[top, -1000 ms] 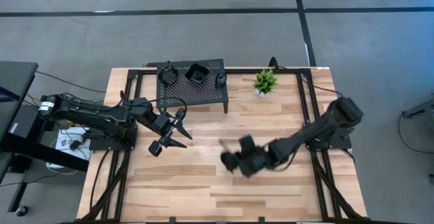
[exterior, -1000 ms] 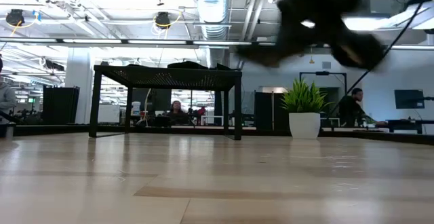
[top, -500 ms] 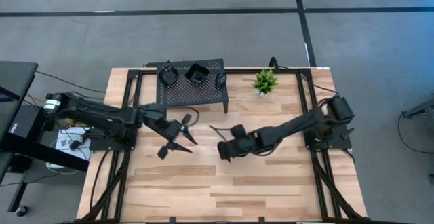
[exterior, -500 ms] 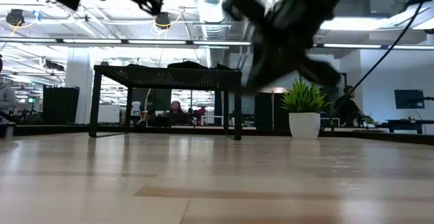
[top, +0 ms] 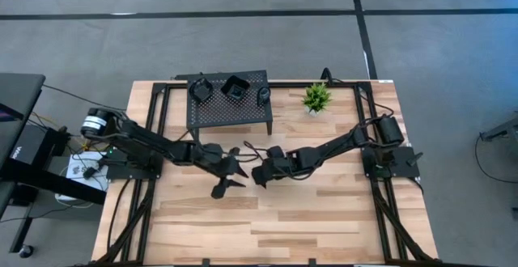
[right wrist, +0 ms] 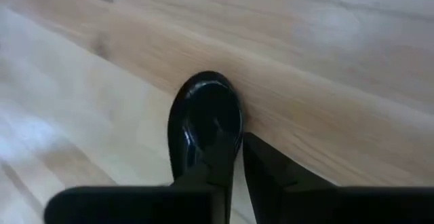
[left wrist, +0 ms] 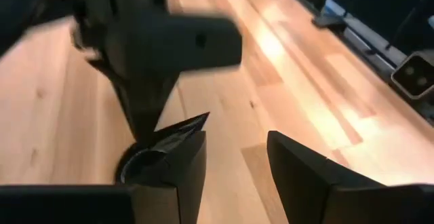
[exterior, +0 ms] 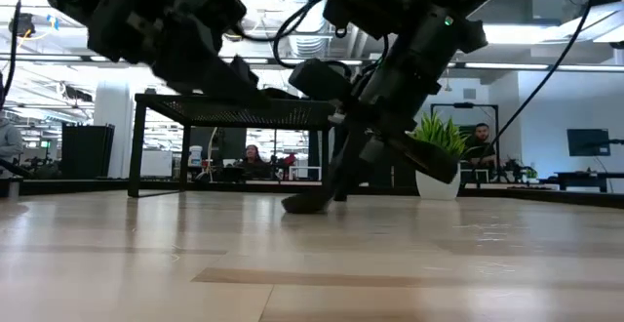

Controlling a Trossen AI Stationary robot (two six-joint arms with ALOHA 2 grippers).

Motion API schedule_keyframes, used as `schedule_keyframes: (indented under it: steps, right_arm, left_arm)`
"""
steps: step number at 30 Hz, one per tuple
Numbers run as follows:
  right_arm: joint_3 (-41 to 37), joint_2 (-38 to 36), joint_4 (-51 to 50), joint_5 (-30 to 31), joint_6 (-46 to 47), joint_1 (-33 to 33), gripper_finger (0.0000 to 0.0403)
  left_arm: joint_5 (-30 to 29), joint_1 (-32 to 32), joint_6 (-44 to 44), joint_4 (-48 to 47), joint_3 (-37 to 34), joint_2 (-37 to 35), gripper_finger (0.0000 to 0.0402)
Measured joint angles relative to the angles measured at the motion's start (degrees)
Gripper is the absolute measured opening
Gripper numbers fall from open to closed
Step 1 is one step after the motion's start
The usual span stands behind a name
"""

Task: Pick & Place Mini shaped plates
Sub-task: Stack the black drop shaped plate on the top of the black drop shaped plates on the shelf

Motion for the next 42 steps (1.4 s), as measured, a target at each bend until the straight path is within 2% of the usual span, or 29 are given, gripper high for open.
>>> schedule_keyframes:
  steps: [5,11,16,19,24,28,32,36,40,42]
  right_arm:
    - [0.02,-1.98,0.12,-1.17,-3.88,-0.3,0.0037]
    - [0.1,-6.66,-4.51,0.45,-9.64,2.86,0.004]
    - [0.03,-4.95,-16.07,6.93,-0.15,7.16,0.0031]
    - [0.02,-1.4,-12.18,7.27,2.88,8.02,0.0023]
    - [0.21,3.88,3.62,7.43,-2.24,7.12,0.0009]
    - [1.36,5.66,8.29,6.92,-5.99,6.01,0.0003]
    - [3.0,5.67,9.69,6.59,-10.27,5.45,0.0002]
    - [3.73,4.71,9.67,3.63,-14.42,5.62,0.0002]
    - [3.69,2.01,4.39,3.06,-17.4,6.44,0.0002]
    - [3.6,-0.99,-0.59,5.21,-18.02,7.29,0.0002]
  left_arm:
    - [-4.13,-1.02,-2.82,-0.04,0.0,1.72,0.0159]
    - [-4.66,-1.0,-4.36,0.05,0.0,1.74,0.0159]
    - [-4.65,-1.0,-5.61,0.61,0.0,1.74,0.0159]
    - [-4.64,-1.0,-5.84,0.98,0.0,1.74,0.0159]
    - [-4.66,-1.0,-5.89,1.1,0.0,1.71,0.0159]
    - [-4.64,-1.0,-6.99,1.07,0.0,1.69,0.0159]
    - [-4.63,-1.0,-7.55,1.01,0.0,1.69,0.0159]
    - [-4.48,-1.0,-10.97,0.76,0.0,1.69,0.0159]
    - [-4.47,-1.0,-14.89,-0.02,0.0,1.69,0.0159]
    - [-4.52,-1.0,-15.25,-0.93,0.0,1.74,0.0159]
